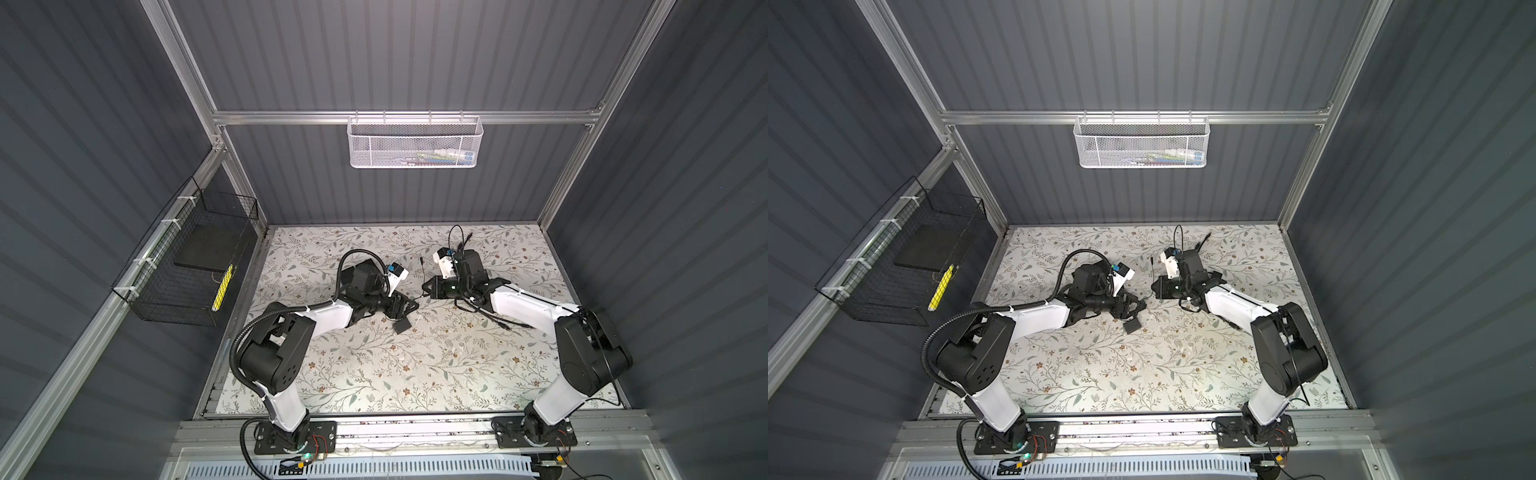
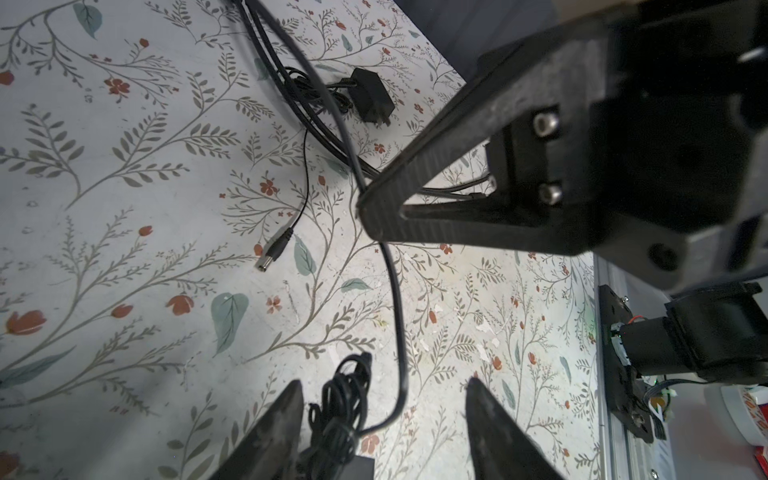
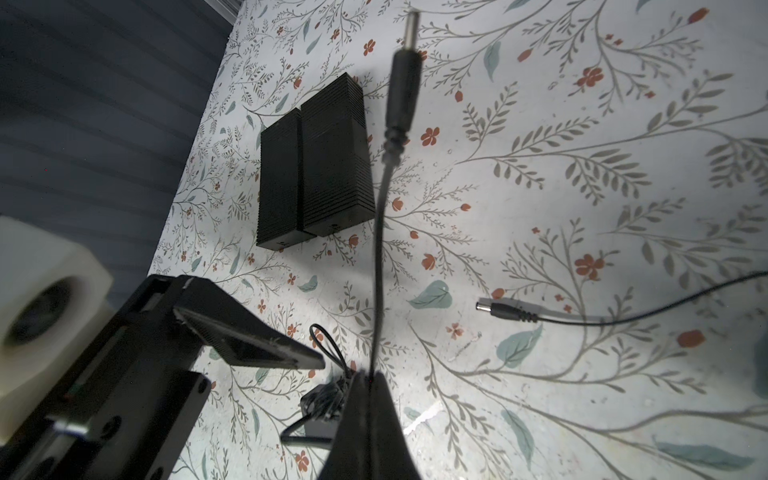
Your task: Insert the plug into the switch port
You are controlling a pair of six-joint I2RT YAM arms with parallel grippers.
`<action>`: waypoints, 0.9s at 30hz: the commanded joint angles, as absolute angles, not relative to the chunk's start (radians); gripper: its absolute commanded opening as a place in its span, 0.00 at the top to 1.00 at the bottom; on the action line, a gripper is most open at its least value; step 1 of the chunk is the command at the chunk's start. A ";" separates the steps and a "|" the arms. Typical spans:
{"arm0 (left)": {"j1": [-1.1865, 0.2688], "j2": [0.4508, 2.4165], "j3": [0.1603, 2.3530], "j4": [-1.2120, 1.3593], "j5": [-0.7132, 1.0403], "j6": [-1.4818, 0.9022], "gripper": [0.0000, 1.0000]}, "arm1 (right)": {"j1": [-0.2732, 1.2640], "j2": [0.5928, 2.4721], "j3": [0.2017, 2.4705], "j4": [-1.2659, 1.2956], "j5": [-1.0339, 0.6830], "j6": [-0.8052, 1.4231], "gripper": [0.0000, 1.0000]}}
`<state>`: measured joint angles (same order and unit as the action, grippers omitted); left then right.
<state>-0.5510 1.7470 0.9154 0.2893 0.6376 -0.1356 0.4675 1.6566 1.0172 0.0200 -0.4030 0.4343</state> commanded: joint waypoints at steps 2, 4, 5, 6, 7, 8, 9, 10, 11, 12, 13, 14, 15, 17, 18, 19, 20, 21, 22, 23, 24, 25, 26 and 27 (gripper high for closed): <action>-0.552 1.771 0.955 0.331 0.622 -0.130 0.39 | 0.464 1.620 0.994 0.060 -0.431 0.454 1.00; -0.552 1.778 0.956 0.347 0.620 -0.136 0.39 | 0.462 1.615 0.991 0.064 -0.440 0.463 1.00; -0.552 1.783 0.957 0.351 0.621 -0.137 0.39 | 0.462 1.613 0.991 0.066 -0.443 0.465 1.00; -0.552 1.787 0.960 0.356 0.625 -0.139 0.40 | 0.462 1.614 0.991 0.067 -0.450 0.467 1.00; -0.552 1.791 0.964 0.360 0.627 -0.140 0.40 | 0.463 1.615 0.990 0.067 -0.457 0.469 1.00; -0.552 1.792 0.966 0.361 0.629 -0.140 0.42 | 0.462 1.615 0.990 0.067 -0.460 0.469 1.00; -0.552 1.797 0.969 0.365 0.632 -0.140 0.45 | 0.463 1.615 0.990 0.067 -0.460 0.470 1.00; -0.552 1.801 0.972 0.366 0.635 -0.141 0.48 | 0.462 1.616 0.991 0.067 -0.461 0.472 1.00; -0.551 1.806 0.976 0.367 0.641 -0.142 0.52 | 0.462 1.617 0.990 0.068 -0.460 0.474 1.00; -0.552 1.811 0.979 0.367 0.646 -0.144 0.55 | 0.463 1.615 0.991 0.070 -0.460 0.477 1.00; -0.552 1.818 0.982 0.367 0.652 -0.147 0.58 | 0.462 1.615 0.989 0.073 -0.461 0.479 1.00; -0.552 1.823 0.983 0.367 0.659 -0.149 0.60 | 0.462 1.613 0.988 0.075 -0.459 0.482 1.00; -0.552 1.827 0.983 0.369 0.663 -0.153 0.62 | 0.463 1.612 0.988 0.079 -0.459 0.483 1.00; -0.551 1.834 0.983 0.372 0.672 -0.156 0.65 | 0.462 1.612 0.989 0.079 -0.459 0.486 1.00; -0.552 1.838 0.983 0.372 0.674 -0.159 0.67 | 0.462 1.612 0.990 0.080 -0.459 0.486 1.00; -0.552 1.836 0.983 0.374 0.674 -0.159 0.69 | 0.461 1.614 0.989 0.079 -0.461 0.486 1.00; -0.552 1.837 0.983 0.374 0.675 -0.161 0.71 | 0.462 1.614 0.988 0.079 -0.460 0.488 1.00; -0.552 1.835 0.983 0.371 0.675 -0.161 0.72 | 0.462 1.614 0.988 0.080 -0.459 0.488 1.00; -0.552 1.834 0.985 0.370 0.674 -0.160 0.73 | 0.462 1.612 0.988 0.079 -0.458 0.488 1.00; -0.552 1.833 0.986 0.367 0.672 -0.159 0.74 | 0.462 1.612 0.985 0.080 -0.456 0.488 1.00; -0.552 1.832 0.988 0.363 0.669 -0.158 0.76 | 0.461 1.611 0.985 0.078 -0.454 0.488 1.00; -0.552 1.833 0.992 0.354 0.670 -0.158 0.79 | 0.462 1.610 0.986 0.077 -0.452 0.487 1.00; -0.552 1.834 0.998 0.345 0.670 -0.155 0.82 | 0.462 1.611 0.986 0.073 -0.449 0.486 1.00; -0.552 1.833 1.000 0.341 0.672 -0.155 0.85 | 0.460 1.611 0.986 0.072 -0.445 0.485 1.00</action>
